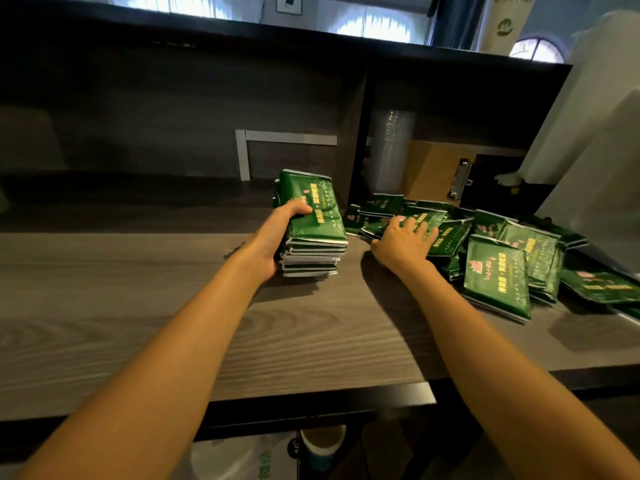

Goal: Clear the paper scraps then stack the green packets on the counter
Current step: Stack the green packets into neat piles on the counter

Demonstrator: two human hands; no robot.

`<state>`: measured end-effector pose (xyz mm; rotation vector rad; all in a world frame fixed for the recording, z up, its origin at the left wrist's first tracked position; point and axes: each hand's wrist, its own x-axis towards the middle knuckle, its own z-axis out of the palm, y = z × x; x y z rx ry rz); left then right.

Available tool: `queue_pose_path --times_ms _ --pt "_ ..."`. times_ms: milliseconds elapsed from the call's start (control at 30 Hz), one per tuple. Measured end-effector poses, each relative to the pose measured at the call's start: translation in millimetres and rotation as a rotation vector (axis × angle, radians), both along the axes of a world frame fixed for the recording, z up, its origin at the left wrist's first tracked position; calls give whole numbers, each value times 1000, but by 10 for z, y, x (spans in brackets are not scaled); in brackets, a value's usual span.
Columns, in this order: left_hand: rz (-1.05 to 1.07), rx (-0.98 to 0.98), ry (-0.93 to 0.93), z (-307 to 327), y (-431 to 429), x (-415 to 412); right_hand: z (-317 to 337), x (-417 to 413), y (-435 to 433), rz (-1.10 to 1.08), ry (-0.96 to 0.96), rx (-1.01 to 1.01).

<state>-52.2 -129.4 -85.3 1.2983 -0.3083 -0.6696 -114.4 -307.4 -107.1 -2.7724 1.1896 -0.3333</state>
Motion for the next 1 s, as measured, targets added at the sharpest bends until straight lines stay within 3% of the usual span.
queue_pose_path --times_ms 167,300,567,700,833,1000 --pt "83 9 -63 1 10 54 -4 -24 118 274 -110 -119" --pt "132 24 -42 -35 57 57 2 -61 185 367 -222 -164" --pt "223 -25 67 -32 218 29 93 -115 410 460 -787 -29" --pt "206 -24 67 -28 239 27 110 -106 646 618 -965 -111" --pt "185 -37 35 -41 232 39 -6 -6 711 847 -873 -220" --pt "152 -41 6 -35 262 40 -55 -32 748 936 -741 -75"
